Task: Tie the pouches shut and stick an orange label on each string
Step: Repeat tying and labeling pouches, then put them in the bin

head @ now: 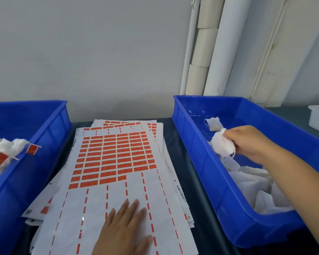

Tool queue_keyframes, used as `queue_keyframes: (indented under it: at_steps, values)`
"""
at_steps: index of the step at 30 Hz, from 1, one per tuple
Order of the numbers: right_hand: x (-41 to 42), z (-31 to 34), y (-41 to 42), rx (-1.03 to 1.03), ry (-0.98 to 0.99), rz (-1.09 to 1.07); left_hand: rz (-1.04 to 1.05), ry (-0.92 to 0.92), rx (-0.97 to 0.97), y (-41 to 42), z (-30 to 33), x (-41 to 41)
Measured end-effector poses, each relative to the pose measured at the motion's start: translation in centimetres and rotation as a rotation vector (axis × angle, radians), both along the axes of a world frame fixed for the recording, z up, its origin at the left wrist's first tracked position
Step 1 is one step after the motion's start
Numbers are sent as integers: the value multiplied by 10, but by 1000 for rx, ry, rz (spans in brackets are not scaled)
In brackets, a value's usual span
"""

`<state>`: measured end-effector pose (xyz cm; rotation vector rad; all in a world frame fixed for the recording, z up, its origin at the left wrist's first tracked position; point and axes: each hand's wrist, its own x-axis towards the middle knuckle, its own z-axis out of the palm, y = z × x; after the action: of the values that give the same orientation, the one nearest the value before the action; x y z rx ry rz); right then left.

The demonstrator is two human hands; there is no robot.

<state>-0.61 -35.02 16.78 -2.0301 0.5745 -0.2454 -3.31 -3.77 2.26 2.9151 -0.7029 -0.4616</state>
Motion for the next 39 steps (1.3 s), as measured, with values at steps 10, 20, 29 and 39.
queue_keyframes:
  at_steps: [10,20,29,39]
  values:
    - [-43,13,147,468,-301,239,294,-163,-975,3,66,-30]
    - [-19,-63,220,624,-143,147,457,-162,-1031,25,56,-6]
    - [4,-76,204,606,-249,12,401,-117,-1087,20,49,43]
    - [25,-106,193,460,-267,-14,570,-216,-949,21,15,61]
